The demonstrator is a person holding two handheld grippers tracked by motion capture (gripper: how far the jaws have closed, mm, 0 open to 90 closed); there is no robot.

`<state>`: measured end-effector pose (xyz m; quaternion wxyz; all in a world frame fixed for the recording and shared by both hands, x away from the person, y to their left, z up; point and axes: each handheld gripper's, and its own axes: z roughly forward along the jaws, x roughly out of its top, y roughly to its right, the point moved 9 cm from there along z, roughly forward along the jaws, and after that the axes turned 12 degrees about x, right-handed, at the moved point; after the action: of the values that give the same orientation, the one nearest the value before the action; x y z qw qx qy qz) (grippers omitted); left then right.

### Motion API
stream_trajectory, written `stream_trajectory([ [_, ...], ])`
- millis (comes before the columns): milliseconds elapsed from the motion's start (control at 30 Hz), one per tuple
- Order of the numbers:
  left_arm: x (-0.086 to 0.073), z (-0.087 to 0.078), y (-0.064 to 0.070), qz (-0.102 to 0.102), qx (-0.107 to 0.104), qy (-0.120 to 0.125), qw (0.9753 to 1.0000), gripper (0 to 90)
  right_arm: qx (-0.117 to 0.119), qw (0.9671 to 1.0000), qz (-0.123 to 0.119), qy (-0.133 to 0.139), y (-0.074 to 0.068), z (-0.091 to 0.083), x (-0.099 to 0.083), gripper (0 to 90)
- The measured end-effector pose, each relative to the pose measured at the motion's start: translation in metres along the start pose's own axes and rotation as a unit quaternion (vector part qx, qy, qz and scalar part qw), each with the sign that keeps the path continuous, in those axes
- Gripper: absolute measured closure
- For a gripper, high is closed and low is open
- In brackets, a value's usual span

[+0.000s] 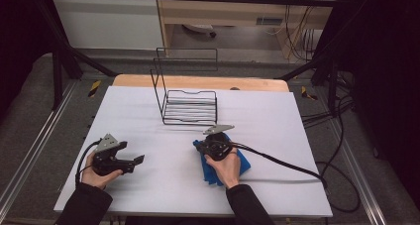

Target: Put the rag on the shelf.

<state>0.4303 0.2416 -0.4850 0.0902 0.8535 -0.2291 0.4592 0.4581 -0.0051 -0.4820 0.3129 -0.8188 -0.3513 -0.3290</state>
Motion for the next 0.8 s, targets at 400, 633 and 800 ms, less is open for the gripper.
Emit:
stream_trajectory([
  [400,0.000,0.000,0.000,0.000,-0.002,0.000,1.0000,10.3,0.015,0.9998,-0.008,-0.014,-0.002,0.036,0.002,68.6],
  [633,0.000,0.000,0.001,-0.001,-0.001,0.000,1.0000,10.2,0.018,0.9990,-0.039,0.013,-0.011,0.005,0.021,36.4],
  [800,0.000,-0.001,0.001,0.000,-0.001,0.000,1.0000,10.2,-0.004,0.9990,-0.043,0.015,0.001,-0.032,0.020,32.4],
])
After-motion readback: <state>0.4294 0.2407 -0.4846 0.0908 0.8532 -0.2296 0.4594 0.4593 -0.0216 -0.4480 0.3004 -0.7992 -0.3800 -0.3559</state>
